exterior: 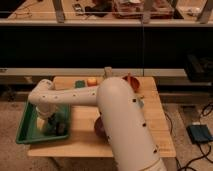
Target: Place brush in metal cup
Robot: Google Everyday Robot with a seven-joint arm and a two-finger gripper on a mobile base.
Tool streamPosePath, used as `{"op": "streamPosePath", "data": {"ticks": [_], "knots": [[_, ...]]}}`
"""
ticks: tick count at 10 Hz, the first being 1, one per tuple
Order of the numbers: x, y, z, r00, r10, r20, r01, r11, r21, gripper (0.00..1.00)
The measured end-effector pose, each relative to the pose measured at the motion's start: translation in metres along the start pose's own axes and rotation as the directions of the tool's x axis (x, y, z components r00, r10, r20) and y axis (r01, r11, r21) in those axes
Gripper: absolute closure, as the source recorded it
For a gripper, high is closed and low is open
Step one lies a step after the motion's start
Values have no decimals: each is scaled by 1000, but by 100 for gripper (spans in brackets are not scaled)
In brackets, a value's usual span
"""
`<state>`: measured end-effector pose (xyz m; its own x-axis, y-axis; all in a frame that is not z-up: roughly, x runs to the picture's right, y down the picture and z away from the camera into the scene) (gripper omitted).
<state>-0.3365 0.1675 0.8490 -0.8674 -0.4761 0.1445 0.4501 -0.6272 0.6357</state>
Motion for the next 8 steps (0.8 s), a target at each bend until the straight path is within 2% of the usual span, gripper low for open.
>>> {"op": "streamPosePath", "data": {"ticks": [3,4,5,7,8], "knots": [[-4,0,4,1000,-14,5,14,1000,4,59],[-3,-4,2,1000,-29,-2,29,999,16,72],[-1,-7,-1,999,-37,-15,37,999,32,80],[1,-3,-23,996,-36,-88,45,994,96,97],[5,-1,-41,992,-39,-124,54,992,115,100]]}}
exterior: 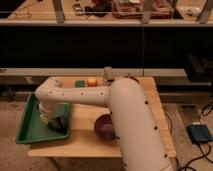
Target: Place brush in metal cup
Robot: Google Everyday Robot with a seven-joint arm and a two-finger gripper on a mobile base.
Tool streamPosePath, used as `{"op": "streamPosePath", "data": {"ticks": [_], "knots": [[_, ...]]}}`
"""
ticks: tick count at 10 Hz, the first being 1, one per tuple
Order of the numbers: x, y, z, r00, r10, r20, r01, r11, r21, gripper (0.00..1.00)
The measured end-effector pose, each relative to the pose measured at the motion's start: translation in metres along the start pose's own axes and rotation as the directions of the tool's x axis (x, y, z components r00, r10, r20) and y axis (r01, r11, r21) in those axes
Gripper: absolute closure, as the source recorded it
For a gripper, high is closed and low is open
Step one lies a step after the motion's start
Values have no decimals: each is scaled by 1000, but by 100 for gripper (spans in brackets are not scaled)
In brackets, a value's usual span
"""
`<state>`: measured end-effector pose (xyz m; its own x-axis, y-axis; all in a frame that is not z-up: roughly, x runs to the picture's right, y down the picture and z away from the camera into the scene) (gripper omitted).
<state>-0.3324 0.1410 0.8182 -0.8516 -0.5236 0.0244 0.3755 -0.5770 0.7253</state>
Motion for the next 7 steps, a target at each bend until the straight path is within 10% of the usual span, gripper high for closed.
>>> {"op": "streamPosePath", "data": {"ticks": [7], "knots": [[22,17,-117,971,-9,-238,36,993,111,100]]}}
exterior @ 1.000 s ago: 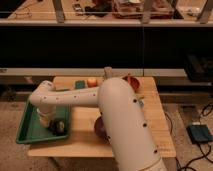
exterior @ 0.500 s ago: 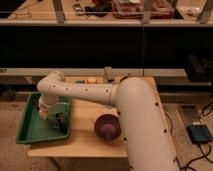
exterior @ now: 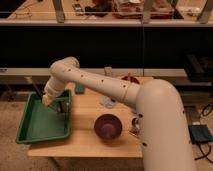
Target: Place brush in metal cup
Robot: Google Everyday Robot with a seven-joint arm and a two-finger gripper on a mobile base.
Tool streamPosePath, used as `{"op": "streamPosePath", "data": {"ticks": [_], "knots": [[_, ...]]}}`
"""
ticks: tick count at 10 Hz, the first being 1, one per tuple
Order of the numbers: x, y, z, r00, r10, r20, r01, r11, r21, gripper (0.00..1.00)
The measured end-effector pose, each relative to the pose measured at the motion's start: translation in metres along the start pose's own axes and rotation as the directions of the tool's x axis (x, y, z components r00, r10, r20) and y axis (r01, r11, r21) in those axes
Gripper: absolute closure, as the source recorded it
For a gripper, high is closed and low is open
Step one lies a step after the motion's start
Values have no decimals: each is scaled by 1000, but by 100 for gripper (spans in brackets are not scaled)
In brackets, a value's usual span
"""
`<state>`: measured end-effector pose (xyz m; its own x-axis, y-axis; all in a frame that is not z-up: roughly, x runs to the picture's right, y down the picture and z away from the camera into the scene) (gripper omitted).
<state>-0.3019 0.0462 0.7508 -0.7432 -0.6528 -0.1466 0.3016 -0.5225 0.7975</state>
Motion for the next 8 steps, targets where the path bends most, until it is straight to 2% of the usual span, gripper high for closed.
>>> {"op": "streamPosePath", "data": {"ticks": [1,3,7,8], "knots": [[-2,2,-2,1000,3,-23,-3,1000,18,100],[-8,10,-17,998,22,-55,-21,999,25,100],[-25,35,-54,996,58,-69,-58,998,-1,100],[-37,44,-65,995,73,-65,-74,997,-15,100]]}}
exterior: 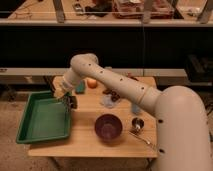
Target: Place brush in metal cup
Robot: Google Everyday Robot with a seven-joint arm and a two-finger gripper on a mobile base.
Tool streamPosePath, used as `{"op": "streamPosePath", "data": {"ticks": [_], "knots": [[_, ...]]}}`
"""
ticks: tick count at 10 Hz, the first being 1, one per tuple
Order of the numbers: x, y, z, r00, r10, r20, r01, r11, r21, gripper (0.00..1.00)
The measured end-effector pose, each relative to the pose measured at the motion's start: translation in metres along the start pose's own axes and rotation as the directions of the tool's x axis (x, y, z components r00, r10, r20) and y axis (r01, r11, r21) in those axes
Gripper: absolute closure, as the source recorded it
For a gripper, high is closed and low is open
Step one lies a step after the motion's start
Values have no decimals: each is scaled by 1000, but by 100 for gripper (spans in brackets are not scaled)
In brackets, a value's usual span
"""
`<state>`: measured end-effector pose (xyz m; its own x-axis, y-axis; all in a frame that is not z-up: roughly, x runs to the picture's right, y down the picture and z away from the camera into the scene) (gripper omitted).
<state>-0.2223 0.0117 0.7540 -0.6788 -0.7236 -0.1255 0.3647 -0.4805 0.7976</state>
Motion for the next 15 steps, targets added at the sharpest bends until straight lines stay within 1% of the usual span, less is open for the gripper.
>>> {"op": "streamPosePath", "data": {"ticks": [1,3,5,6,8,12,13,14,15], "knots": [[-10,9,-9,1000,16,3,-16,1000,-9,100],[-31,28,-22,998,60,-1,-60,998,-12,100],[-59,54,-40,992,126,-19,-126,992,-1,100],[-64,58,-44,991,134,-22,-133,991,8,100],[-62,56,-42,991,130,-21,-130,991,13,100],[-62,57,-43,992,128,-18,-128,992,5,100],[-61,59,-43,990,137,-16,-137,991,-10,100],[-59,63,-52,988,153,-17,-153,987,-42,100],[-60,67,-66,985,170,-20,-171,982,-74,100]]}}
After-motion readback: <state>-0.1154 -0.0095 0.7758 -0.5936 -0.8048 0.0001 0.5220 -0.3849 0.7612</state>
